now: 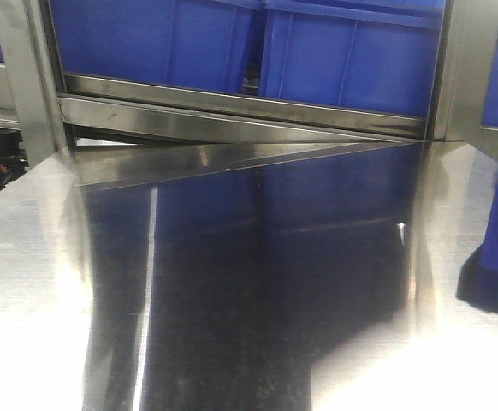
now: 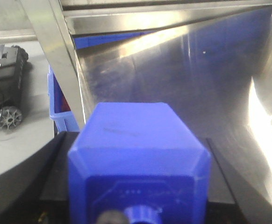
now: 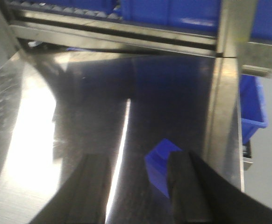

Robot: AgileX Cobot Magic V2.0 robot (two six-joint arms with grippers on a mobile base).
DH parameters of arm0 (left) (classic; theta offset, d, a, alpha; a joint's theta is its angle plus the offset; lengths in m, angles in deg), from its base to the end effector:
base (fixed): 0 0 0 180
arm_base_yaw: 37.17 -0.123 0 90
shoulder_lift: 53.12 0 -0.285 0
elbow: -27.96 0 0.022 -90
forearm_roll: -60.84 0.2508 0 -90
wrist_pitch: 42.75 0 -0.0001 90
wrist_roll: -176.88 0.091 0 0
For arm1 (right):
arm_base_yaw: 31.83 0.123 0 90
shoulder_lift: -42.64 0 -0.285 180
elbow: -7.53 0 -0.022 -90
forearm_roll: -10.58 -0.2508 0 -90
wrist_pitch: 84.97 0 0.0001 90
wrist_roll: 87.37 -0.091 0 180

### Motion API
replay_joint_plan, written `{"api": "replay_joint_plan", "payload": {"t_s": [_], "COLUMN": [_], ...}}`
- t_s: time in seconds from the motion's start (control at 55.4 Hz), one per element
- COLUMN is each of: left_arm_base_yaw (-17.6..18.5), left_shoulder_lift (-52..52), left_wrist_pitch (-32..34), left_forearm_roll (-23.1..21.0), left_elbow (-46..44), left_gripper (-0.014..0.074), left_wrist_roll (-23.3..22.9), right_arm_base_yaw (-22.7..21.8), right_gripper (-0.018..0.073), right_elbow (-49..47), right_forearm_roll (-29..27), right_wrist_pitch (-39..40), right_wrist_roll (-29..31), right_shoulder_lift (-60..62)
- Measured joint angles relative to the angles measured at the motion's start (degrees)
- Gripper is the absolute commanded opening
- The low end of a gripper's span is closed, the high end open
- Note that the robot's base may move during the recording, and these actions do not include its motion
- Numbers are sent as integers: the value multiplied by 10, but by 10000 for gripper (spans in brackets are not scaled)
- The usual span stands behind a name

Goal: Pick and sort blue part to right shelf
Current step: 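Reach the right gripper down to the other blue part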

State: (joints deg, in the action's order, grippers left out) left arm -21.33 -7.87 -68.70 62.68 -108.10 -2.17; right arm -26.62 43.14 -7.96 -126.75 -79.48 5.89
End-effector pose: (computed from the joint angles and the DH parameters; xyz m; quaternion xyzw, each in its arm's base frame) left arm 0.1275 -0.0348 0.3122 0.1315 0.8337 -0.0559 0.5335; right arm 0.0839 0.0270 0.3562 -0.0523 0.8278 0.1428 0.5400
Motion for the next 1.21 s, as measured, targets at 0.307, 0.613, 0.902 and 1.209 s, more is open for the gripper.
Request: {"api": "replay_joint_plan", "payload": {"t_s": [0.307,0.613,0.902,1.209], "left_arm_base_yaw": [0,0,0,0], "left_shoulder_lift": [0,0,0,0], "left_wrist_pitch": [5,5,5,5], "left_forearm_roll": [0,0,0,0], "left_elbow": [0,0,0,0], "left_gripper": [315,315,315,315], "left_wrist_roll": [0,0,0,0], "right_arm_base_yaw": [6,6,6,6], "right_gripper": [505,505,505,605], "right_elbow": [-45,-174,-240,-243], "right_forearm_roll": [-22,-26,8,96], "right_wrist_pitch": [35,-87,-147,-175], "right_wrist_roll": [-4,-33,-128,-199], "right_shoulder_lift": [-126,-271,-397,-446]}}
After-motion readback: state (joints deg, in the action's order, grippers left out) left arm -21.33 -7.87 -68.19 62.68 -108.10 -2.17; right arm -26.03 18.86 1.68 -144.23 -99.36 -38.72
